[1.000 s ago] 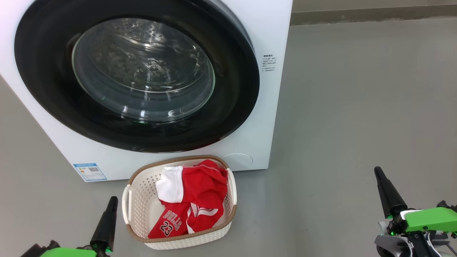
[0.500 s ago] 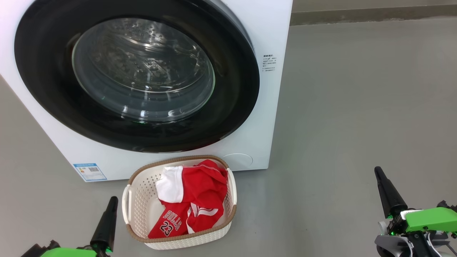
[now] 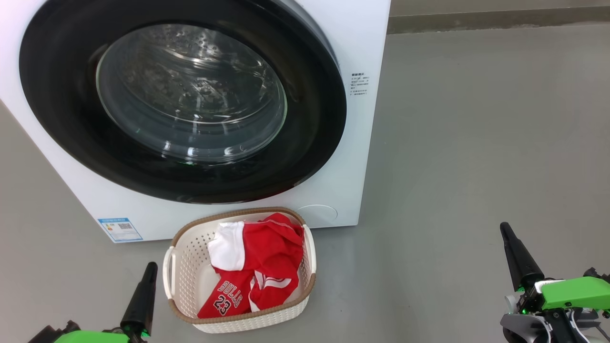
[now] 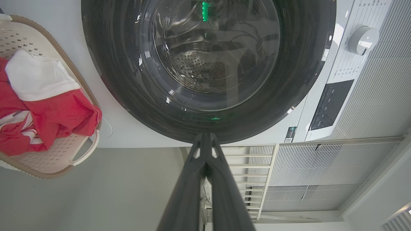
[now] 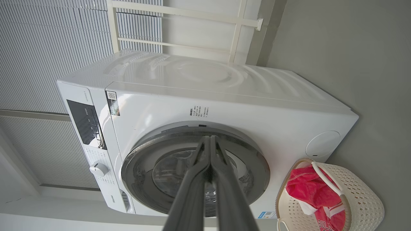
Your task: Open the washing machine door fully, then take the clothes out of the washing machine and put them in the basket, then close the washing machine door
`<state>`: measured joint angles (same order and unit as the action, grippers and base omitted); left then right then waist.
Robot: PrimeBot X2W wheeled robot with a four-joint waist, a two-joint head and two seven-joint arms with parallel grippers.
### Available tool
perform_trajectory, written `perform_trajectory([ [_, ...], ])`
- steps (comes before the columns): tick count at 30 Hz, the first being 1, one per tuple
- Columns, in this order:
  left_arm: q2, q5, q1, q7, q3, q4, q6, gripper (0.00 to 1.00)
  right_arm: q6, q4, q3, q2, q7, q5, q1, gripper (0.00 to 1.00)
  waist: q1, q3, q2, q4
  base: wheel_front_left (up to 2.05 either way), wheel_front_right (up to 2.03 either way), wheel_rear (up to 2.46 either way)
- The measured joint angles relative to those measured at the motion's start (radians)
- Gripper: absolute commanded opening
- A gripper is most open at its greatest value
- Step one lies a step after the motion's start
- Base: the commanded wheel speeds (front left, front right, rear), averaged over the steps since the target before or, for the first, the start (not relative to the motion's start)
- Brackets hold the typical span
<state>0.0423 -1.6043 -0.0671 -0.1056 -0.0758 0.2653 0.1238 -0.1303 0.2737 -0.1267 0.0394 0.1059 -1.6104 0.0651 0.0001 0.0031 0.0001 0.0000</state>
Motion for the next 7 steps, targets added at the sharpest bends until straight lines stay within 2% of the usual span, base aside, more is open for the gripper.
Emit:
perform_trajectory([
  [7,0.0,0.0,0.0,0.0,0.0,0.0,0.0,0.0,0.0,0.0,0.0,0.0,0.0,0.0,0.0,0.0,0.0,0.0,-0.0001,0.0,0.0,0.0,0.0],
])
